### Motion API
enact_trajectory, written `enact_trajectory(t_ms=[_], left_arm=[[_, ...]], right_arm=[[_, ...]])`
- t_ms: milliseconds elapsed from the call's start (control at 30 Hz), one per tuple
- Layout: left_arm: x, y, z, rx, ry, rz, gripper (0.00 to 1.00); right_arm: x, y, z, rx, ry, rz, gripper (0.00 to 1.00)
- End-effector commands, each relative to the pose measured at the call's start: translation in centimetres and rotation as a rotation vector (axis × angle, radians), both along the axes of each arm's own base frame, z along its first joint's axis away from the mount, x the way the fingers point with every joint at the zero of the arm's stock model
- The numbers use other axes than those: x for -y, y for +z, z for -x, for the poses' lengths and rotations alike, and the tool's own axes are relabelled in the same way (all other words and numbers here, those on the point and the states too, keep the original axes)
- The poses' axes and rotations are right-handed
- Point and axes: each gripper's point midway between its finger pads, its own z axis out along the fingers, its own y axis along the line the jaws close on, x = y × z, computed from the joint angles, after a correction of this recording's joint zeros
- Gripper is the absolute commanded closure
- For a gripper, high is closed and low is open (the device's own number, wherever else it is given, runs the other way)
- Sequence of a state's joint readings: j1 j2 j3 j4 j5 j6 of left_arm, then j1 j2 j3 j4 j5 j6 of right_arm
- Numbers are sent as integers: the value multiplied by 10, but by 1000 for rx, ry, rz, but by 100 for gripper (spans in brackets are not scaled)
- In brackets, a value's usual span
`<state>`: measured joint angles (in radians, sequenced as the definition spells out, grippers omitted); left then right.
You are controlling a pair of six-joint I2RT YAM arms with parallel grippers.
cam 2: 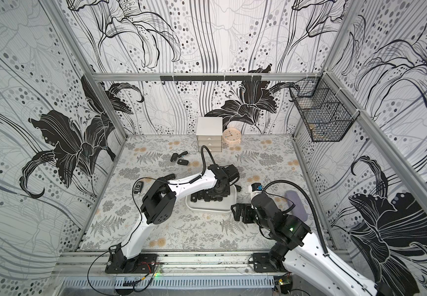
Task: Place the car key into the storage box
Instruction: Place the car key in the storage box.
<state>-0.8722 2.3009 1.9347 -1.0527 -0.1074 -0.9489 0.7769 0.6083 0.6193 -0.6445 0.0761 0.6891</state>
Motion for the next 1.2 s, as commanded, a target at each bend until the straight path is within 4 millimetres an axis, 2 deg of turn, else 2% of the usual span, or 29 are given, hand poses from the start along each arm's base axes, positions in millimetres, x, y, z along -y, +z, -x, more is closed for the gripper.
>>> enact_trajectory(t_ms=[0, 300, 667, 733, 900, 1033, 1167], left_arm=[[-4, -3, -4, -3, -10, -21, 61], [-8, -8, -1, -16, -7, -41, 51], [-7, 3, -5, 5, -4, -28, 53], [-5, 11, -6, 20, -1, -15, 52], [-1, 49, -15, 100, 9, 53, 50], [-8, 79, -19, 170, 38, 82, 39], [-25, 100, -19, 210, 67, 96, 26]], right_arm=[[6, -9, 4, -24, -22, 17, 0], [5, -10, 3, -31, -22, 14, 0], [1, -9, 1, -29, -14, 12, 0], [1, -8, 1, -28, -13, 13, 0], [-3, -3, -3, -10, -1, 13, 0], [-11, 4, -9, 12, 23, 12, 0], [-25, 15, -18, 39, 59, 7, 0]])
